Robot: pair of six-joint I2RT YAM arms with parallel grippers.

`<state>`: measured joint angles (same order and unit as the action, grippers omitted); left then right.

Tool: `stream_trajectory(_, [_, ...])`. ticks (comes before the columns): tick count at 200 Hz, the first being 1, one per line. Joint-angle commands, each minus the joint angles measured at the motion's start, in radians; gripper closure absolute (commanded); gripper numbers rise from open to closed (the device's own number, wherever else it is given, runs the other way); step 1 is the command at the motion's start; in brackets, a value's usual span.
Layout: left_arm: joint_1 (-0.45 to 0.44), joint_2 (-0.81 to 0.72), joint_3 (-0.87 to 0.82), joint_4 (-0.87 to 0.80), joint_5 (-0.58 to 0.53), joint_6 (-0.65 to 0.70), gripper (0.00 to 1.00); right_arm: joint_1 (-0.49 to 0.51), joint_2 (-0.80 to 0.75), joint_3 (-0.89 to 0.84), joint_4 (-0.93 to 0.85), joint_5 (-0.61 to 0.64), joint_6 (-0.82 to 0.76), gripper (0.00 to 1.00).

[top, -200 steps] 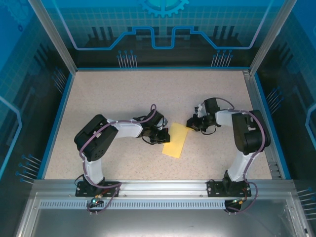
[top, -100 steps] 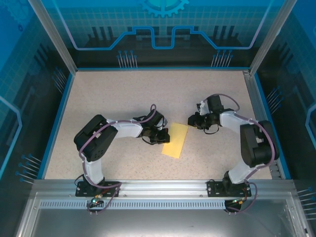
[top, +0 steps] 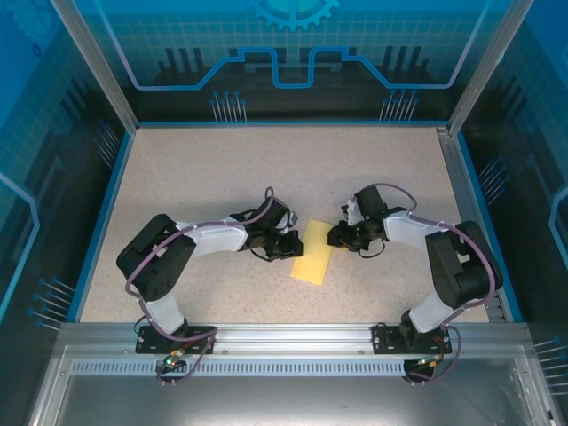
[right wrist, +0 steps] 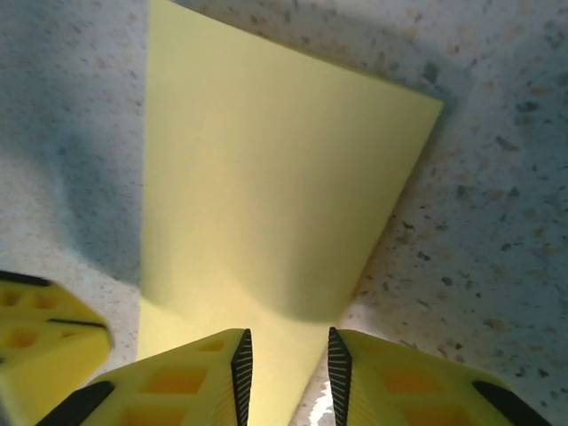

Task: Fold a paper plane with a square sheet of paper (pick it up from the middle)
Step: Fold the square sheet of paper in half at the center of the table.

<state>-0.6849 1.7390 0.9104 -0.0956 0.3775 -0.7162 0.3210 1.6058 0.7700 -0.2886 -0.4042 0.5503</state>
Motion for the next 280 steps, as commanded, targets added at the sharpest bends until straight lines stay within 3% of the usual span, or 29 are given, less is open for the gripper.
stream_trajectory(1, [-0.007, -0.056, -0.034, 0.008, -0.042, -0.020, 0.90, 0.020, 0.026, 0.030, -0.022, 0.042, 0.024, 0.68])
stream_trajectory(20, [-0.003, -0.106, -0.069, 0.031, -0.057, -0.033, 0.88, 0.032, 0.030, 0.032, -0.026, 0.052, 0.034, 0.67])
stream_trajectory(53, [0.009, -0.242, -0.144, 0.106, -0.069, -0.084, 0.62, 0.053, 0.041, 0.036, -0.020, 0.056, 0.031, 0.66])
stream_trajectory(62, [0.013, -0.283, -0.158, 0.108, -0.089, -0.096, 0.55, 0.055, 0.043, 0.031, -0.006, 0.049, 0.030, 0.67])
stream_trajectory(82, [0.027, -0.377, -0.188, 0.124, -0.124, -0.125, 0.26, 0.061, 0.044, 0.037, 0.020, 0.008, 0.017, 0.70])
stream_trajectory(101, [0.048, -0.463, -0.186, 0.092, -0.180, -0.151, 0.10, 0.062, 0.047, 0.050, 0.024, 0.007, 0.014, 0.73])
stream_trajectory(131, [0.088, -0.546, -0.108, -0.048, -0.270, -0.144, 0.07, 0.063, 0.071, 0.074, 0.046, -0.020, 0.006, 0.76])
stream_trajectory(186, [0.186, -0.728, -0.108, -0.022, -0.386, -0.220, 0.01, 0.061, 0.195, 0.147, 0.082, -0.069, -0.015, 0.79])
stream_trajectory(222, [0.239, -0.741, -0.068, 0.008, -0.380, -0.210, 0.02, 0.064, 0.236, 0.170, 0.097, -0.073, 0.015, 0.79])
stream_trajectory(280, [0.315, -0.711, -0.112, 0.168, -0.308, -0.308, 0.01, 0.066, 0.194, 0.190, 0.019, -0.038, 0.016, 0.79])
